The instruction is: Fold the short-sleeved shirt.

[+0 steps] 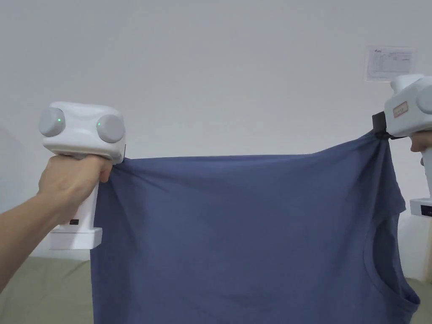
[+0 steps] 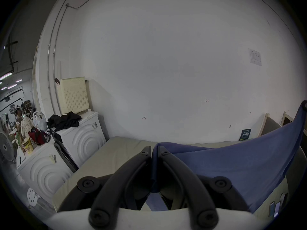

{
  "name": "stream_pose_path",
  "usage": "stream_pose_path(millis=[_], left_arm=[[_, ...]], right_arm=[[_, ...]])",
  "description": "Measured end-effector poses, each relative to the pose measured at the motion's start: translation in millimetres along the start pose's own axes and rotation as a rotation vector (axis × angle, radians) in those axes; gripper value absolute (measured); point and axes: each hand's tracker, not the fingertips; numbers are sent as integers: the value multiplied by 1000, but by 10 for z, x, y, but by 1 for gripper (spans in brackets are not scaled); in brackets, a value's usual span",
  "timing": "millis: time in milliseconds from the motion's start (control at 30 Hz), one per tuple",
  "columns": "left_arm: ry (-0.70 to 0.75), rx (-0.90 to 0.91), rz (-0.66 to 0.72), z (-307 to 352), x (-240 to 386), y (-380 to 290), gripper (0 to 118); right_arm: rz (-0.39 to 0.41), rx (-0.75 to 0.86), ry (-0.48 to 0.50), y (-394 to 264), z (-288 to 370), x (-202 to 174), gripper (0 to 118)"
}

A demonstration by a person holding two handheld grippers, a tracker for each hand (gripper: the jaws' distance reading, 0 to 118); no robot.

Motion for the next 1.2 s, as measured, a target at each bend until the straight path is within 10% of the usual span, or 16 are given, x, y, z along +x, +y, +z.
stream_pose_path(millis=[633,1200], left_arm=[[-18,-192,-85,-1298,417,-1647,2],[-159,-400,-66,-83,-443,-4080,2]], right_arm=[[-47,-233,76,-1823,-1073,-299,3],[-30,-441,209,-4374,1067,-413,3]])
